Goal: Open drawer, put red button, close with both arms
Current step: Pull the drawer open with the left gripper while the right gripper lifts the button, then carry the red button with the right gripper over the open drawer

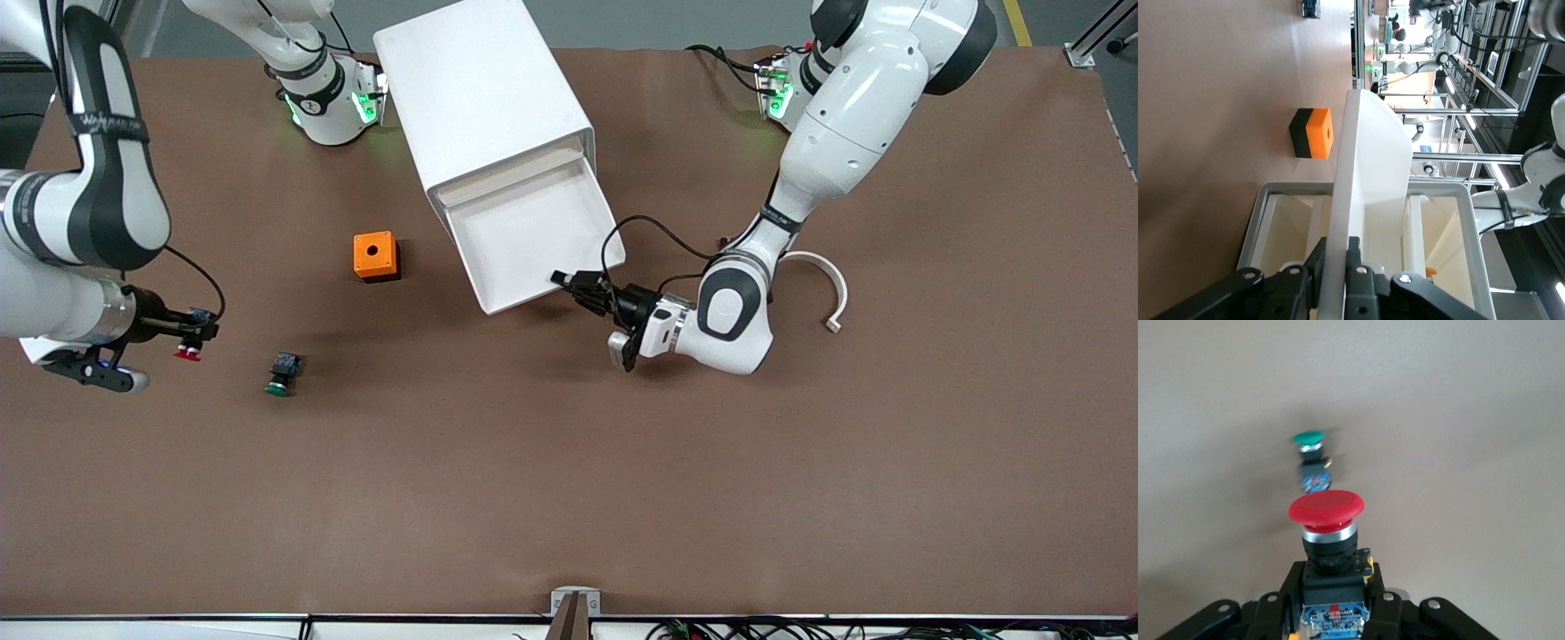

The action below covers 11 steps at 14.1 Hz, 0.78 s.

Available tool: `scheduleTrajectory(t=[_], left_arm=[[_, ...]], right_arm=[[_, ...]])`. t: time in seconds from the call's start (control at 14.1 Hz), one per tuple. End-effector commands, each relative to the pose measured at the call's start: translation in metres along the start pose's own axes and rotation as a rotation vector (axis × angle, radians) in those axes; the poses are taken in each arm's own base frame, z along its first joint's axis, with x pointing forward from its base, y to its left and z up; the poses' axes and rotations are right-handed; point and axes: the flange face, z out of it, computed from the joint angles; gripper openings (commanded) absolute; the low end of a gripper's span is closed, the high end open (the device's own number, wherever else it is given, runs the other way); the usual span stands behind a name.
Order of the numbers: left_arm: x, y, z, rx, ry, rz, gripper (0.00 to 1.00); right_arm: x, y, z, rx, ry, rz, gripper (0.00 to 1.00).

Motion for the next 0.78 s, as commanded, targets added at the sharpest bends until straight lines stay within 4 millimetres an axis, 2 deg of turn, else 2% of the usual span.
scheduleTrajectory(t=[0.0, 0.14, 0.21, 0.28, 0.35, 0.5, 0.71], left_arm=[[0.013, -0.003, -0.005, -0.003, 0.004, 0.014, 0.0], [0.013, -0.002, -0.005, -0.003, 0.005, 0.015, 0.0], [0.014, 0.001, -0.005, -0.002, 0.005, 0.011, 0.36], [0.015, 0.006, -0.006, -0.001, 0.006, -0.006, 0.99], [0.016, 0.009, -0.006, 0.0, 0.003, -0.048, 1.0], [0.025, 0.021, -0.022, 0.062, -0.026, -0.066, 1.0], [0.039, 0.037, -0.077, 0.137, -0.056, -0.096, 1.0]], right_arm=[[-0.038, -0.032, -0.04, -0.037, -0.005, 0.084, 0.31], [-0.061, -0.071, -0.063, -0.067, -0.023, 0.154, 0.3], [-0.072, -0.089, -0.073, -0.079, -0.025, 0.199, 0.3], [-0.085, -0.11, -0.083, -0.084, -0.021, 0.254, 0.3], [-0.097, -0.131, -0.088, -0.088, -0.009, 0.306, 0.3], [-0.12, -0.169, -0.09, -0.085, 0.004, 0.419, 0.3], [-0.146, -0.21, -0.085, -0.009, -0.082, 0.567, 0.3]])
